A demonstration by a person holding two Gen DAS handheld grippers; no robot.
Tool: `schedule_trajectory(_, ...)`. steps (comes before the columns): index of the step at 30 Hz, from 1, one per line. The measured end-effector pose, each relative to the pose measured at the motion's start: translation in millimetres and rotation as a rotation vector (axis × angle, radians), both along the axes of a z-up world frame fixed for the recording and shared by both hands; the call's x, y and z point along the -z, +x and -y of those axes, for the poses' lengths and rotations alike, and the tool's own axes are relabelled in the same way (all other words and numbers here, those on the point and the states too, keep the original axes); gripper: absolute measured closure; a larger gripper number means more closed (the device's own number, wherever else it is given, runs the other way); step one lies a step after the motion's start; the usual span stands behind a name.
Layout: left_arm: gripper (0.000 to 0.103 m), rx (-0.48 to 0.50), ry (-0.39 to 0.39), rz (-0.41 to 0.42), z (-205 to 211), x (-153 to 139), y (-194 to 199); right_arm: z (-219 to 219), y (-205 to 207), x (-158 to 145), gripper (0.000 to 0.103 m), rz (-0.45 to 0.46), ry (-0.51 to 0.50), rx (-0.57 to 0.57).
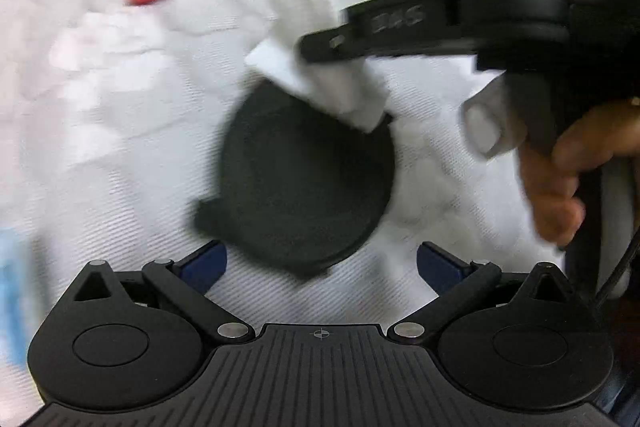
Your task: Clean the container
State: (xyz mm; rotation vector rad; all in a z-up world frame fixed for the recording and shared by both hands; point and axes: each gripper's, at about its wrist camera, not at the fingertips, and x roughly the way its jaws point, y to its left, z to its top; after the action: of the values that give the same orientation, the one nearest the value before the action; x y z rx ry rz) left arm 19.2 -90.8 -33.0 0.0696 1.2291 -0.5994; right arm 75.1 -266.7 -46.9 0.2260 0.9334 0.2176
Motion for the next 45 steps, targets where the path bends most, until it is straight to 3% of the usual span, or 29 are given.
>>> schedule_trajectory(4,0.000,-0.216,0.164,0.091,-58.7,-39.4,-10.3,-5.3,-0.9,-7.5,0.088,-0.006,0.177,-0.034)
schedule_trajectory(7,0.000,-0.492,0.143,0.113,-122.0,-51.6,-7.1,-39.0,-6.7,-3.2,0.088,-0.055,0.242,-0.135)
schedule_trajectory(9,0.000,-0.666,0.085,0.047,-156.4,-42.9,1.2,-63.4,-13.8,5.4,0.088,-0.101,0.238,-0.222)
schedule_trajectory(12,0.000,-0.743,0.067,-0.061,-168.0,-20.6,14.1,-85.9,-20.4,24.6,0.089,-0.186,0.116,-0.278)
schedule_trajectory(15,0.000,-0.711,0.085,-0.137,-155.5,-1.3,28.2,-74.9,-18.2,30.2,0.089,-0.192,0.007,-0.219)
schedule_trajectory(18,0.000,-0.721,0.150,-0.157,-142.7,20.5,51.7,-59.2,-16.5,26.7,0.088,-0.173,-0.022,-0.159)
schedule_trajectory(22,0.000,-0.613,0.253,-0.020,-120.3,33.6,60.3,-42.3,-15.1,19.6,0.088,-0.153,0.040,-0.101)
schedule_trajectory(24,0.006,-0.427,0.208,0.083,-96.5,26.6,52.8,-35.8,-13.8,14.9,0.088,-0.129,0.060,-0.076)
schedule_trajectory(25,0.014,-0.359,0.175,0.103,-86.4,24.3,48.9,-32.8,-13.2,11.2,0.088,-0.110,0.062,-0.061)
schedule_trajectory(28,0.015,-0.161,0.008,0.104,-57.3,23.5,35.0,-23.2,-9.9,4.6,0.088,-0.067,0.084,-0.026)
schedule_trajectory(31,0.014,-0.024,-0.071,0.109,-41.0,19.9,20.1,-16.9,-8.9,2.5,0.088,-0.051,0.128,-0.012)
schedule_trajectory(34,0.008,-0.019,-0.034,0.138,-45.3,4.5,7.5,-18.0,-11.9,-4.5,0.088,0.004,0.153,-0.023)
schedule_trajectory(40,0.002,-0.125,0.045,0.062,-66.5,-12.0,-3.7,-41.5,-39.5,-46.4,0.088,0.291,0.038,-0.104)
schedule_trajectory(41,0.002,-0.147,0.065,0.045,-67.3,-11.5,-5.2,-45.5,-40.5,-47.8,0.088,0.284,0.075,-0.134)
schedule_trajectory(44,0.002,-0.191,0.118,0.008,-71.1,-4.2,-4.3,-58.6,-27.8,-27.2,0.088,0.077,0.279,-0.211)
schedule_trajectory(45,0.002,-0.193,0.142,-0.006,-70.0,1.7,-3.3,-65.1,-24.1,-18.4,0.089,0.021,0.281,-0.223)
